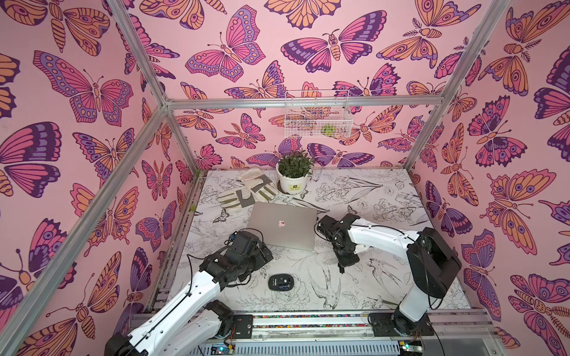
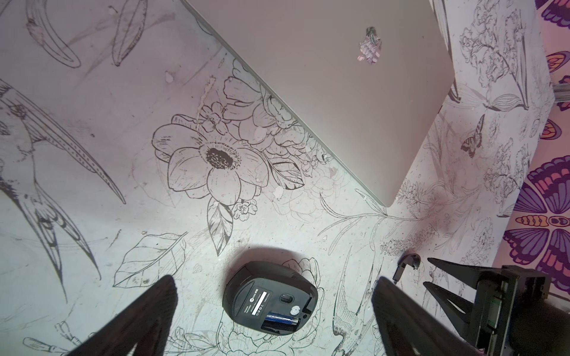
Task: Insert the wireless mouse receiver into the laptop
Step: Pick up the lid from the center of the board.
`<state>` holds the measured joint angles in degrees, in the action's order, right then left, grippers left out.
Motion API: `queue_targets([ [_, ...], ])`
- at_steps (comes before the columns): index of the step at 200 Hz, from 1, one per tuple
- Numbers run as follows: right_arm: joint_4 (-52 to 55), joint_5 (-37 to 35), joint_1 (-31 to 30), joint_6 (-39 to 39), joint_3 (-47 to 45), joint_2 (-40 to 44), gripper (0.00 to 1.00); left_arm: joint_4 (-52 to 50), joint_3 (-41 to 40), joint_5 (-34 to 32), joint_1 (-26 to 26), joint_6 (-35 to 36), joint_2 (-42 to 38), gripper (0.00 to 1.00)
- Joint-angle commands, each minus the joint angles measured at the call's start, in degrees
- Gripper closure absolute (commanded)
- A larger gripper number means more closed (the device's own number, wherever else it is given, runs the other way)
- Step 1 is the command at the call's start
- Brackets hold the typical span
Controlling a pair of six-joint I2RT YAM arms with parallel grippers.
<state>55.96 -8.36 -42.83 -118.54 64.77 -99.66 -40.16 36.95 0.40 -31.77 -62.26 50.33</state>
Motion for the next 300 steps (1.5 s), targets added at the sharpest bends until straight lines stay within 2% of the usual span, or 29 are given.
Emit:
queue_targets([
  [1,-1.0,1.4,1.0,-0.8,0.0,-1.9,0.62,-1.4,1.1,-0.7,0.5,1.5,0.1,0.00],
  [38,-2.5,2.2,2.1,-0.3,0.0,-3.8,0.64,-1.4,1.2,-1.7,0.7,2.3,-0.3,0.00],
  [145,-5.6,3.7,3.8,-0.5,-2.6,-5.0,0.86,-1.7,0.8,-2.4,1.6,3.3,-1.4,0.00],
  [203,-6.4,3.9,4.1,2.1,-2.2,-4.3,0.97,-2.0,1.1,-2.5,2.1,3.8,-1.4,0.00],
  [253,-1.8,-0.8,4.1,16.4,5.5,-1.1,1.00,-1.9,1.4,-2.0,2.9,4.1,-1.2,0.00],
  [271,-2.8,-0.1,4.2,22.2,6.1,1.0,1.00,-1.3,1.4,-1.0,3.5,4.8,-1.3,0.00],
  [300,-7.3,3.9,4.1,33.7,4.5,5.4,1.00,2.1,0.2,4.6,5.1,7.5,-1.4,0.00],
])
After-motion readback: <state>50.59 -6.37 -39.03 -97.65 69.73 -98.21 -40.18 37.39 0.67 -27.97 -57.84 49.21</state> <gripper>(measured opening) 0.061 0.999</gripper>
